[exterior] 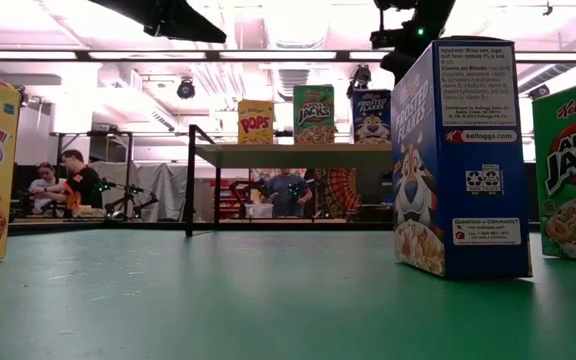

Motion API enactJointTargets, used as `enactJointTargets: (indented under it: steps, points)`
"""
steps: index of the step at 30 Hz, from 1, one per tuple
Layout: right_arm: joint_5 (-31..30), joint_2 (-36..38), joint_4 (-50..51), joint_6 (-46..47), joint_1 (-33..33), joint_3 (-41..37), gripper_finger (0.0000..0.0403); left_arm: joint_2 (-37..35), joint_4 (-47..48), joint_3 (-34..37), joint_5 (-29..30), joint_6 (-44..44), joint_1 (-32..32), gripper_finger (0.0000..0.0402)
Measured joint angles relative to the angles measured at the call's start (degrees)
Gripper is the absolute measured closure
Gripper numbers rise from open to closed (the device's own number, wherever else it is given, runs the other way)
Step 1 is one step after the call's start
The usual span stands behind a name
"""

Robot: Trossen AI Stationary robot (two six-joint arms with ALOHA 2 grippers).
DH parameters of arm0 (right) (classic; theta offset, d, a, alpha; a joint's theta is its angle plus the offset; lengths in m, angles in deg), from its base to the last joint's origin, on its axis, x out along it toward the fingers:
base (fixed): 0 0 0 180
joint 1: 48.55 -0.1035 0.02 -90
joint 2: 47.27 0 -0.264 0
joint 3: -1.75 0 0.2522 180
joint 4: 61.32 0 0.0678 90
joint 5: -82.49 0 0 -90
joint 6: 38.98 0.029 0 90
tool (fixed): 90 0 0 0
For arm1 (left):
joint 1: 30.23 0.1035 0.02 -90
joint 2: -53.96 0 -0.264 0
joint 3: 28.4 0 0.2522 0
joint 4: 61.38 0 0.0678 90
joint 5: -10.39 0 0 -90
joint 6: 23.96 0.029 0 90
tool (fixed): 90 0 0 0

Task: Stack cereal on shelf
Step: Put the left blue cereal box on the shelf aligned with the other blue cereal box, then put the left yellow cereal box on the shelf aligned with the other yellow cereal box

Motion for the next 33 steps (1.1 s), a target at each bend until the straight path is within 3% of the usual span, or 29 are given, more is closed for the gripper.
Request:
enactJointTargets:
  steps: [6, 9, 13, 18, 25, 30, 33]
  points:
    - [0.4, 3.8, 1.3, 3.6, -1.8, -0.2, 0.0394, 0.0, 0.0, 0.0, 0.0, 0.0, 0.0, 0.0268]
    - [4.3, 6.4, -0.3, 5.4, -4.1, -2.0, 0.0394, 0.0, 0.0, 0.0, 0.0, 0.0, 0.0, 0.0268]
    - [7.8, 9.9, -6.3, 6.0, -8.5, -8.2, 0.0394, 0.0, 0.0, 0.0, 0.0, -0.6, 0.0, 0.0268]
    - [8.0, 14.7, -16.4, 4.9, -14.2, -17.8, 0.0394, 0.0, 0.7, 0.0, 0.0, -6.3, 0.0, 0.0268]
    - [8.6, 20.4, -36.6, -2.7, -19.7, -31.4, 0.0394, 0.0, 9.6, -0.9, -0.4, -25.7, 0.0, 0.0268]
    - [16.8, 22.3, -52.2, -9.6, -19.9, -39.0, 0.0394, 0.7, 24.0, -6.4, -3.2, -45.7, 0.0, 0.0268]
    - [18.7, 22.5, -59.3, -12.6, -19.9, -42.1, 0.0394, 2.8, 32.9, -10.5, -7.6, -57.2, -0.4, 0.0268]
